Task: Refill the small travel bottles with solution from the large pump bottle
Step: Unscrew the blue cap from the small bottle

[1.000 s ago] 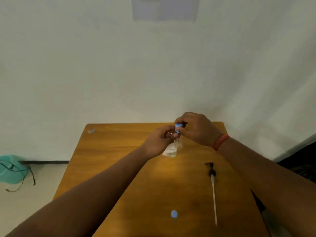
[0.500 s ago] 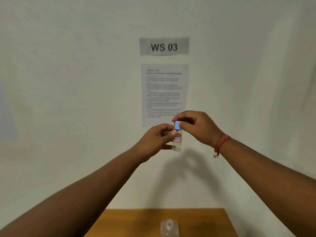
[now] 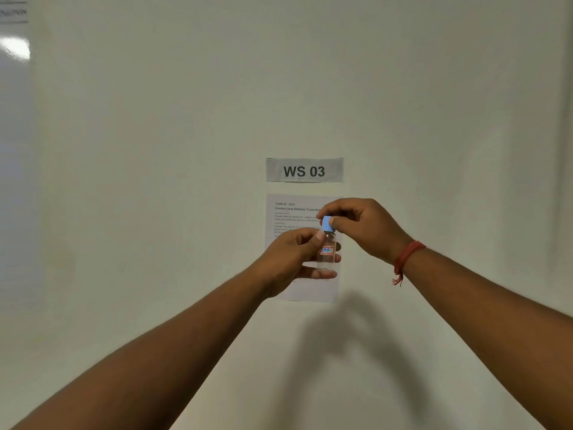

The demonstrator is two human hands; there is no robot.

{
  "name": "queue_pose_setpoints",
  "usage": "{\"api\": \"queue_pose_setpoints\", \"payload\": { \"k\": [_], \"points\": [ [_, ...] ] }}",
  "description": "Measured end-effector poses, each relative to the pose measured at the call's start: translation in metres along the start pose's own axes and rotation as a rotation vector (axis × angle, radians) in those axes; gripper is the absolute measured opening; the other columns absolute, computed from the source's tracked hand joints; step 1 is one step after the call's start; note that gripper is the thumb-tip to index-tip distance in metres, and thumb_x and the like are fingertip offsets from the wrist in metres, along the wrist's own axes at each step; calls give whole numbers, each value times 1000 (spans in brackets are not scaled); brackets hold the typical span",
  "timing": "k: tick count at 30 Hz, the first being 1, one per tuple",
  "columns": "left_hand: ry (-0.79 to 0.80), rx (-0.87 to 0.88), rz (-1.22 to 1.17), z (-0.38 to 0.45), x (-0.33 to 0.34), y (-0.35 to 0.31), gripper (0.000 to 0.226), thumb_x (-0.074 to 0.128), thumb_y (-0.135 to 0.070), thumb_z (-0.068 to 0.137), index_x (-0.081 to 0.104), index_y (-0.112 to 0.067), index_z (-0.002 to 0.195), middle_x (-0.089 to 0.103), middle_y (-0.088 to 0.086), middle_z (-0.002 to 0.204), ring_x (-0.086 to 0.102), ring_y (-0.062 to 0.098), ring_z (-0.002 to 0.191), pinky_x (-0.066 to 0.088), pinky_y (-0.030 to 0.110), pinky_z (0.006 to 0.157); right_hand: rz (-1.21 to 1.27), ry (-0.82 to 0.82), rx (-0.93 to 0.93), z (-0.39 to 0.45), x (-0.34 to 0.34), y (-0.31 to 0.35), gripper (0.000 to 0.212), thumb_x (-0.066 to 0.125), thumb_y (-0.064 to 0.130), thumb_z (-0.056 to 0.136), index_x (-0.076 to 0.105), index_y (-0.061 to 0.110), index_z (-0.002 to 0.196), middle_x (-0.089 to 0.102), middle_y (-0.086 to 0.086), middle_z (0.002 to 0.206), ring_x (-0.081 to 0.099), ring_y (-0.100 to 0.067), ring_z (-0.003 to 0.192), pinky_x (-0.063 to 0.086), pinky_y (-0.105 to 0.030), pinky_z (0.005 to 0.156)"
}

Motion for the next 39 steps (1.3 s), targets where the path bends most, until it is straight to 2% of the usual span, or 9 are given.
{"api": "queue_pose_setpoints", "payload": {
  "k": [3,6,8,11,18,22,26,36,39],
  "points": [
    [-15,18,2,4,1,-8,35,57,-36,101,69,-11,122,77,9,112,73,26,108,62,48,86,-24,25,4,8,-8,6,19,61,13,91,74,25,98,73,12,99,66,-4,97,53,-19,84],
    [-33,35,-11,7,3,-14,35,57,-35,100,69,-10,121,77,9,109,74,27,107,61,51,88,-82,33,-11,13,-13,12,12,63,23,92,72,26,99,71,13,94,64,0,89,49,-9,75],
    [-42,45,-20,8,4,-17,34,57,-34,100,68,-10,122,77,10,109,74,28,106,62,49,87,-125,27,-25,15,-16,17,8,64,30,92,71,27,94,71,13,87,63,2,82,46,-6,69],
    [-30,47,-40,8,7,-18,30,55,-30,103,69,-11,122,77,11,110,74,29,106,63,44,81,-186,47,-17,19,-19,19,9,66,35,90,70,27,90,71,10,83,64,-2,78,48,-11,68],
    [73,20,-170,7,12,-21,28,60,-34,96,76,-16,110,77,9,104,74,30,106,63,43,78,-109,106,-19,21,-21,25,5,69,31,89,71,26,89,72,10,79,68,-5,72,49,-12,66],
    [114,34,-209,8,15,-25,33,60,-38,94,76,-14,110,77,12,109,74,28,103,63,40,75,-105,99,-33,23,-25,29,7,69,33,89,70,26,89,73,8,79,69,-7,71,51,-14,66],
    [114,53,-172,9,16,-26,38,59,-40,93,71,-11,114,77,10,106,75,25,99,63,40,75,-127,96,-41,23,-27,32,7,70,33,88,71,26,89,73,7,80,67,-5,73,49,-14,66],
    [131,84,-52,10,18,-29,42,57,-41,93,69,-7,114,75,7,99,73,23,94,63,43,78,-167,141,-66,21,-30,37,2,70,27,89,71,29,88,73,7,82,67,-8,78,55,-24,74],
    [130,91,-36,10,18,-28,42,57,-41,92,69,-7,114,74,7,99,72,22,93,63,44,78,-164,148,-75,21,-30,36,5,70,27,89,70,31,87,72,9,82,67,-6,78,53,-18,71]
  ]
}}
Point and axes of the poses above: each hand's wrist, its own z-axis towards the middle knuckle, its own x-axis out of the palm, y = z × x, the point moved 6 cm from there along z, towards the middle knuckle
